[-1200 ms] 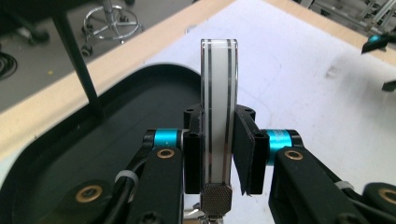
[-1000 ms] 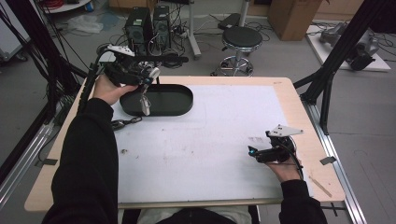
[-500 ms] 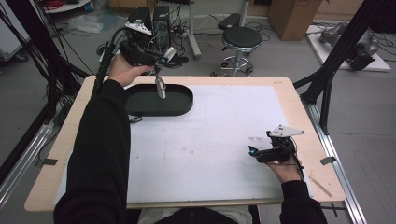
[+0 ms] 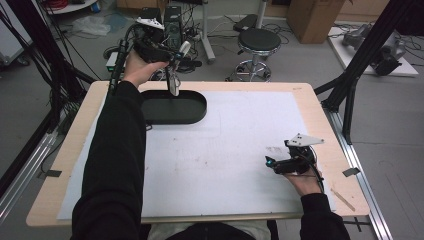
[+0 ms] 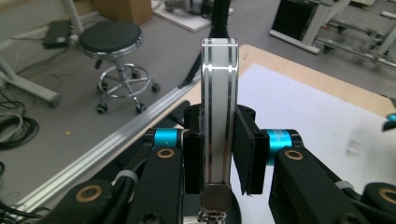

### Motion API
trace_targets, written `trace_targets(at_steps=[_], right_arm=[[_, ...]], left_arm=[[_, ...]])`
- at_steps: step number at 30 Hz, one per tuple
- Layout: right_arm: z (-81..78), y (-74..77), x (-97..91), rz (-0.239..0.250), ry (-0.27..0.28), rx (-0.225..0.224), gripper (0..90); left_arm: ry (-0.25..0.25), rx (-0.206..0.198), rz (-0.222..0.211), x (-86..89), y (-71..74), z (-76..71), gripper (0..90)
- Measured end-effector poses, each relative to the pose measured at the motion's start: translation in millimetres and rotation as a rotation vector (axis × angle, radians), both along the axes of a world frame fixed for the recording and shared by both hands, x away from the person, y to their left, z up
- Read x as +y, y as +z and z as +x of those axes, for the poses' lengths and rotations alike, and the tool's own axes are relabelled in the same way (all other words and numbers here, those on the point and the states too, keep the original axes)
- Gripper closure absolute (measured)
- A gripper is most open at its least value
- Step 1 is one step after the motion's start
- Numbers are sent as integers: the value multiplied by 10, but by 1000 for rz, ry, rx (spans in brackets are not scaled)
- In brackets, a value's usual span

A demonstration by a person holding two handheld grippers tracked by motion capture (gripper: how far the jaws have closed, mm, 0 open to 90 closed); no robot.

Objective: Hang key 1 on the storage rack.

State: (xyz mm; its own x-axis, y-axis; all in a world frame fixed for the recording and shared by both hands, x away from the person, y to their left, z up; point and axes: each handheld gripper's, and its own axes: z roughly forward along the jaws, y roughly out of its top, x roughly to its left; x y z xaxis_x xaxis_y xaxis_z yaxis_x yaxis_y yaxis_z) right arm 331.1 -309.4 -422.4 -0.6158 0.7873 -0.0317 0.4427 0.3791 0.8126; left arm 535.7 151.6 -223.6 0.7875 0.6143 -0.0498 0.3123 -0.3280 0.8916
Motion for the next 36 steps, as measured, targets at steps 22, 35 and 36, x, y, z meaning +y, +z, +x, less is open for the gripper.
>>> trace_targets(at_steps=[22,35,36], right_arm=[[-33,7,-32,-15,-18,-12,23],[-51,9,-42,-22,-21,-17,23],[-54,9,-41,-20,-23,-15,23]], left_arm=[[82,-49,35,-25,-28,274,747],[141,-53,52,3,-102,373,748],[141,-53,52,3,-102,373,748]])
